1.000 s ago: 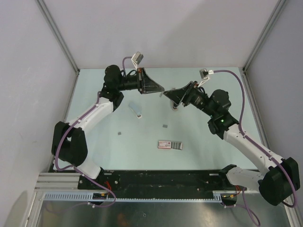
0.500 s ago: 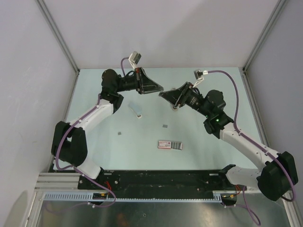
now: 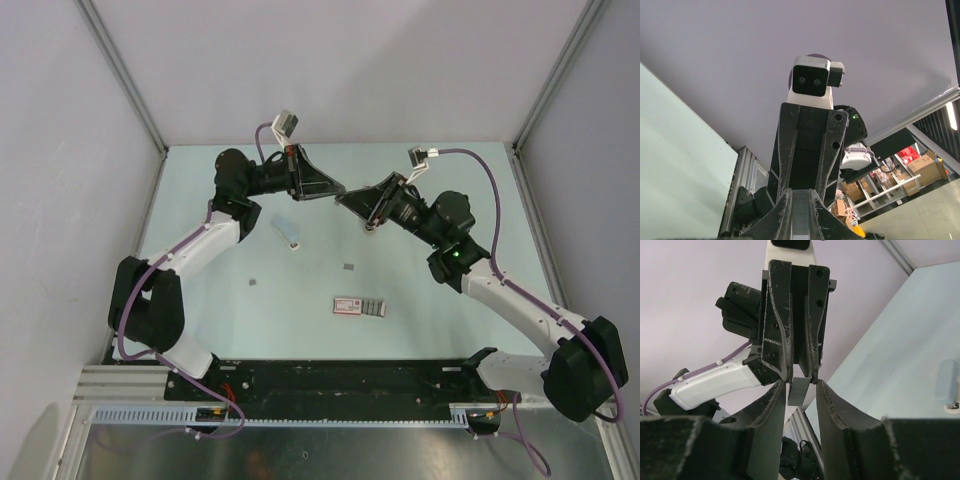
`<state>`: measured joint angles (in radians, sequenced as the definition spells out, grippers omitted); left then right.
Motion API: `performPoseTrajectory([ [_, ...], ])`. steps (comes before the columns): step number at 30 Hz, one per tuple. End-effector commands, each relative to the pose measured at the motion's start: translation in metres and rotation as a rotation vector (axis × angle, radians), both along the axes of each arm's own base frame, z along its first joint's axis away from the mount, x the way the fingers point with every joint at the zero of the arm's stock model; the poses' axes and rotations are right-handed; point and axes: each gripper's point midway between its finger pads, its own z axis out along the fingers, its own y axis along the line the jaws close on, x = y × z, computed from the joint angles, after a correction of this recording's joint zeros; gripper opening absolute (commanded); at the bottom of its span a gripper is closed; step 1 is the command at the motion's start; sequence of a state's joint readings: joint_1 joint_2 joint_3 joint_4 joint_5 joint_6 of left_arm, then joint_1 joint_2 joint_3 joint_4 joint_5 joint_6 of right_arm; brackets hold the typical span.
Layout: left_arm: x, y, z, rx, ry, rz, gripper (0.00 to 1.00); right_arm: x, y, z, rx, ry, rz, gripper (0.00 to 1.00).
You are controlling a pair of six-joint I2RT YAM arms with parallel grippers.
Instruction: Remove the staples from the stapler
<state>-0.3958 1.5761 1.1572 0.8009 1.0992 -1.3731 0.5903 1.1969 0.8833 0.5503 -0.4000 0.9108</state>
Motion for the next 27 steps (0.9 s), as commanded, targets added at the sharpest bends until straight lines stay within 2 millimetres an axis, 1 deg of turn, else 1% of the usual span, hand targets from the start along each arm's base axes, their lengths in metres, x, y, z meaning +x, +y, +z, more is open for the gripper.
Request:
performPoseTrajectory([
  [1, -0.008, 0.006, 0.020, -0.038, -0.060, 0.018, 0.21, -0.003, 0.003, 0.031, 0.064, -0.057, 0.013, 0.34],
  [9, -0.008, 0.007, 0.020, -0.040, -0.063, 0.019, 0.21, -0.006, 0.007, 0.029, 0.063, -0.049, 0.030, 0.32],
  [16, -0.009, 0.007, 0.019, -0.038, -0.063, 0.016, 0.22, -0.008, 0.003, 0.034, 0.064, -0.064, 0.013, 0.25],
  [18, -0.010, 0.007, 0.019, -0.036, -0.067, 0.013, 0.27, -0.008, 0.002, 0.034, 0.060, -0.066, 0.007, 0.23],
  [20, -0.010, 0.007, 0.020, -0.038, -0.080, 0.015, 0.34, -0.009, 0.000, 0.034, 0.055, -0.068, 0.001, 0.20],
  [23, -0.009, 0.008, 0.021, -0.039, -0.104, 0.027, 0.45, -0.009, -0.001, 0.029, 0.031, -0.056, -0.006, 0.19],
  [25, -0.006, 0.011, 0.021, -0.038, -0.129, 0.042, 0.50, -0.007, -0.003, 0.018, -0.008, -0.027, -0.016, 0.19],
  [27, -0.001, 0.015, 0.019, -0.018, -0.168, 0.073, 0.54, -0.006, -0.006, 0.003, -0.067, 0.012, -0.032, 0.18],
])
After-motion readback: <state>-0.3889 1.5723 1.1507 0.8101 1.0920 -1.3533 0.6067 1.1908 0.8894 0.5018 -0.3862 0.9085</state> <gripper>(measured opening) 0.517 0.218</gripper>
